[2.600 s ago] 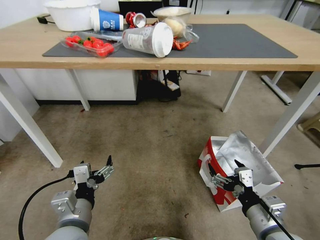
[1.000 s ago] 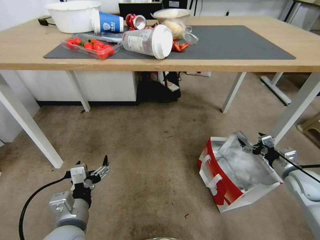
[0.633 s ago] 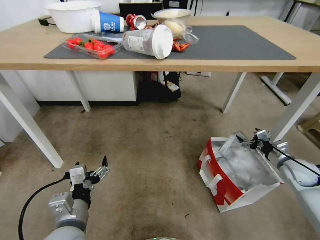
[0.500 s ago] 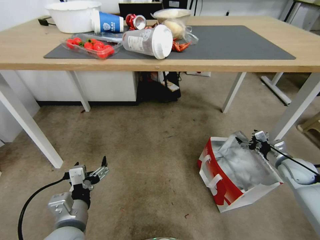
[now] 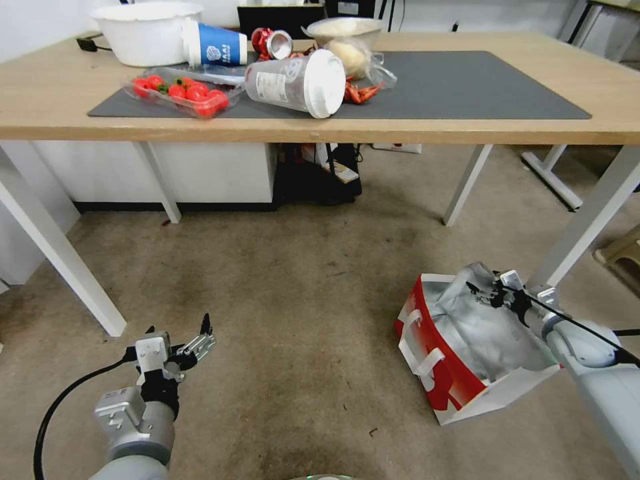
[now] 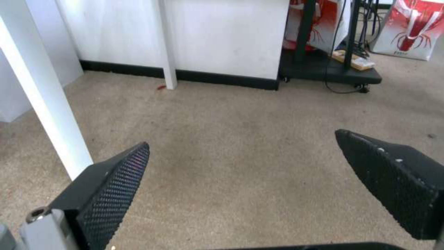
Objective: Pick up the food delivery bag from the floor and place it on the table.
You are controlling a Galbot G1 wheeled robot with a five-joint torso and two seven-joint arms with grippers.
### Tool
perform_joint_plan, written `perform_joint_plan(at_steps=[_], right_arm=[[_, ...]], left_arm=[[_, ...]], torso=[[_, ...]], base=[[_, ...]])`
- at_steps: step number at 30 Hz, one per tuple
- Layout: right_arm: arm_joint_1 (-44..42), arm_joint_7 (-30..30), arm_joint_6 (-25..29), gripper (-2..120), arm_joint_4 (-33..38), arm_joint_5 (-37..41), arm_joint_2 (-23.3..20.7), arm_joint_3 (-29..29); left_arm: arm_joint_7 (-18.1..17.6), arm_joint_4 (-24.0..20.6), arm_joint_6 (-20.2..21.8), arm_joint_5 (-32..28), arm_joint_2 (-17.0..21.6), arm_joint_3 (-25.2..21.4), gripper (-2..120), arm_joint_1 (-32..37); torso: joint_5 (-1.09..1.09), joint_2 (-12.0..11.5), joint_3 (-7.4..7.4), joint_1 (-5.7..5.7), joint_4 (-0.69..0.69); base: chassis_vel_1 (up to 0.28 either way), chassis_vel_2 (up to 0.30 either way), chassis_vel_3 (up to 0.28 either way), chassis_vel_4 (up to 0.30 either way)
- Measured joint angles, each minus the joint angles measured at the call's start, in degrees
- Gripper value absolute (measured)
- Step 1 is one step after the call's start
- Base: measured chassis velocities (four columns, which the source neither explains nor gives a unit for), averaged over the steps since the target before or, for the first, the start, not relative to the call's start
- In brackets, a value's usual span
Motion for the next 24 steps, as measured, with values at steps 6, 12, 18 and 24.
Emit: perform_joint_plan(at_steps=[6, 12, 18, 24], right_arm=[[-0.47, 0.02, 0.18, 38, 0.04, 0.36, 0.07, 0.74], [-1.18, -0.72, 0.99, 18, 0.36, 0.46, -0.07, 1.59], [-1.70, -1.34, 3.00, 0, 0.82, 1.26, -0.01, 1.87], [-2.50, -2.89, 4.98, 0, 1.95, 2.58, -0.18, 2.53]], left_arm=[[-0.07, -0.05, 0.00, -0.08, 0.11, 0.00, 100, 0.07], [-0.24, -0.16, -0.07, -0.21, 0.24, -0.03, 100, 0.03], [-0.37, -0.16, -0.33, -0.31, 0.25, -0.04, 100, 0.02], [-0.53, -0.71, -0.39, -0.74, 0.49, -0.37, 100, 0.01]], torso=[[0.00, 0.00, 0.00, 0.00, 0.00], [0.00, 0.00, 0.00, 0.00, 0.00], [0.01, 0.01, 0.00, 0.00, 0.00], [0.00, 0.01, 0.00, 0.00, 0.00]], base=[[0.000, 0.000, 0.000, 0.000], [0.000, 0.000, 0.000, 0.000], [0.000, 0.000, 0.000, 0.000], [0.000, 0.000, 0.000, 0.000]])
